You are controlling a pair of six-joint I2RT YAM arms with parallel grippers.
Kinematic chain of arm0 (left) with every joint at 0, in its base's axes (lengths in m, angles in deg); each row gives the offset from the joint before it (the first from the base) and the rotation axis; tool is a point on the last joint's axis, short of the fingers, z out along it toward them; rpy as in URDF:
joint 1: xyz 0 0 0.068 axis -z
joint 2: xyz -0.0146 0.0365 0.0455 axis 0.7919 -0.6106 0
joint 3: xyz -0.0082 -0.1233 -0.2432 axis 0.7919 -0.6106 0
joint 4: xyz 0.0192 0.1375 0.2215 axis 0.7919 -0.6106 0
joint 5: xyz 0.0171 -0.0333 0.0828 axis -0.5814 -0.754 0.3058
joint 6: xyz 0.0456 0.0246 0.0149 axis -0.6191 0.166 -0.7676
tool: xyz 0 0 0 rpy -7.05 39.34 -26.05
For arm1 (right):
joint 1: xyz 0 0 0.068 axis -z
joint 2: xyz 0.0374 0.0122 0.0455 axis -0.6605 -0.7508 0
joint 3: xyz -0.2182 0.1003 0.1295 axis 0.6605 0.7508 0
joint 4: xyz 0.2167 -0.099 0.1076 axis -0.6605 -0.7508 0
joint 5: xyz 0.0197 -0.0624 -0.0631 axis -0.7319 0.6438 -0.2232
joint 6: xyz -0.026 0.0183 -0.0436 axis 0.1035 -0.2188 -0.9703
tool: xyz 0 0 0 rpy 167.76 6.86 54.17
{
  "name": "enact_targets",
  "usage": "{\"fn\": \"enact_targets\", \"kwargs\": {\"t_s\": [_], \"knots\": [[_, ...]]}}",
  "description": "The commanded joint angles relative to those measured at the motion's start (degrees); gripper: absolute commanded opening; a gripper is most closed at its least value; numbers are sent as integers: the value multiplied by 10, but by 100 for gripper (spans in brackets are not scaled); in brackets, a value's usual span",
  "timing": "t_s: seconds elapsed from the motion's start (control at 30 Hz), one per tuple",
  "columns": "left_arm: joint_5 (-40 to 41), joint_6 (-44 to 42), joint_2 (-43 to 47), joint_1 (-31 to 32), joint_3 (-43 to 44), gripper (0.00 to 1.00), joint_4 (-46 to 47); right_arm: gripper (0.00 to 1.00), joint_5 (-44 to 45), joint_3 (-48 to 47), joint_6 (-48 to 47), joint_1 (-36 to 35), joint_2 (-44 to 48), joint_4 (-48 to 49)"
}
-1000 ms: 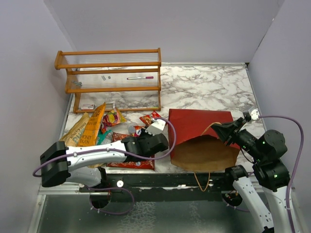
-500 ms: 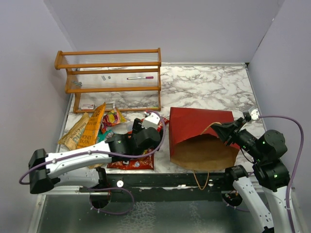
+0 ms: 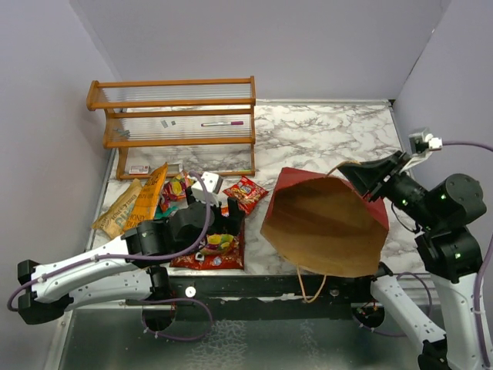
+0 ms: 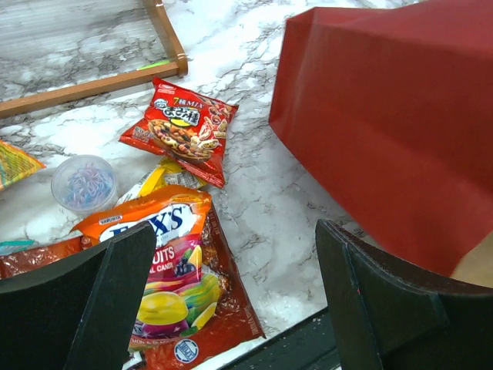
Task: Take the snacks out of the paper bag
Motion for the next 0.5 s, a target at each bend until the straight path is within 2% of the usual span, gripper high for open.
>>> {"fn": "enact_targets", "kwargs": {"t_s": [0.0,0.1,0.23,0.47], "knots": [[-14,30,43,-2,-15,87,-12,2,52,-61,123,-1,-47,-11],[-15,37,68,-2,-22,87,-16,2,58,-59,186,-1,-77,-5],[-18,47,95,-3,-23,87,-26,2,153,-25,247,-1,-98,-6],[-39,80,135,-2,-31,88,-35,2,386,25,172,-1,-132,5]]}}
